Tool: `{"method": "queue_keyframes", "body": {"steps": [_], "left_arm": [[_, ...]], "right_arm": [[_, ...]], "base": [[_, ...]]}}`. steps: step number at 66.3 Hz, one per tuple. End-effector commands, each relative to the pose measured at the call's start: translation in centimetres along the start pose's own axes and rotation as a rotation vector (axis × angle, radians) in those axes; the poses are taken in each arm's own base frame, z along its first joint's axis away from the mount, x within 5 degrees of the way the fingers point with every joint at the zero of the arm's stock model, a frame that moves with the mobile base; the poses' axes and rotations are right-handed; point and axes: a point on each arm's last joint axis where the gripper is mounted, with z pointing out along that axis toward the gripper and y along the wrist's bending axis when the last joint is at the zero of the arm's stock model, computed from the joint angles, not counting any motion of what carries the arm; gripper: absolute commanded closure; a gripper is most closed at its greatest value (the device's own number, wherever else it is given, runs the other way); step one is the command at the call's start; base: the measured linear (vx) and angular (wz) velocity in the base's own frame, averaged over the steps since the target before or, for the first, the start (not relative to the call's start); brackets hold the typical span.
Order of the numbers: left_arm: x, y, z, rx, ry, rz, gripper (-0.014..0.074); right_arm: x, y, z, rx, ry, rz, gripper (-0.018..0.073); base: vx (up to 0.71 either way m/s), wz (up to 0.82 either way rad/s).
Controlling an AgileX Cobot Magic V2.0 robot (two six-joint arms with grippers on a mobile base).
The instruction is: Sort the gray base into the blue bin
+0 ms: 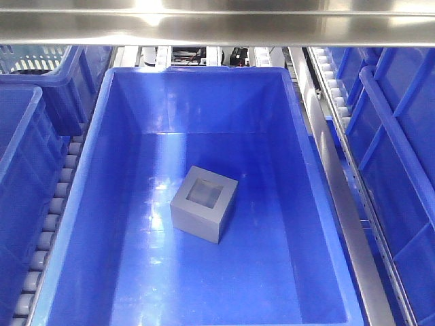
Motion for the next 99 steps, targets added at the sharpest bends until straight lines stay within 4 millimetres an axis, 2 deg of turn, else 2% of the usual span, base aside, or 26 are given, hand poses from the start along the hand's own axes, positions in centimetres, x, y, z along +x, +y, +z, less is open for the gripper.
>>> {"method": "queue_keyframes", "body": {"steps": [1,38,49,60,69,79,89,99], "left_arm": [[-1.3,-0.2,-0.1,0.015,-0.071,-0.004,0.0603],[-0.9,-0.2,-0.1,0.016,-0.028,-0.021,0.0603],[-0.4,0.1,0.3,-0.015,-0.035,0.023,0.0602],[1.8,0.8,1.4,-0.171,-0.027,0.005,0.0602],[3.6,1.8,2.4,-0.33,-0.112,-0.027,0.0602],[5.5,2.8,2.4,-0.479,-0.196,-0.058,0.0602],[7.8,3.2,2.1,-0.551,-0.215,-0.039,0.0602],[9.9,3.5,2.7,-0.549,-0.195,-0.037,0.0602]], "right_arm": [[-0.3,0.0,0.0,0.003,-0.072,-0.011,0.0568],[-0.3,0.0,0.0,0.003,-0.072,-0.011,0.0568],[-0.3,0.0,0.0,0.003,-0.072,-0.011,0.0568],[-0.3,0.0,0.0,0.003,-0.072,-0.011,0.0568],[-0.3,0.0,0.0,0.003,-0.072,-0.011,0.0568],[-0.3,0.0,0.0,0.003,-0.072,-0.011,0.0568],[-0.3,0.0,0.0,0.003,-0.072,-0.011,0.0568],[-0.3,0.0,0.0,0.003,-0.072,-0.011,0.0568]], "base": [[0.0,0.0],[0.0,0.0],[0.0,0.0],[0.0,0.0],[0.0,0.0],[0.0,0.0],[0.0,0.0],[0.0,0.0]]}}
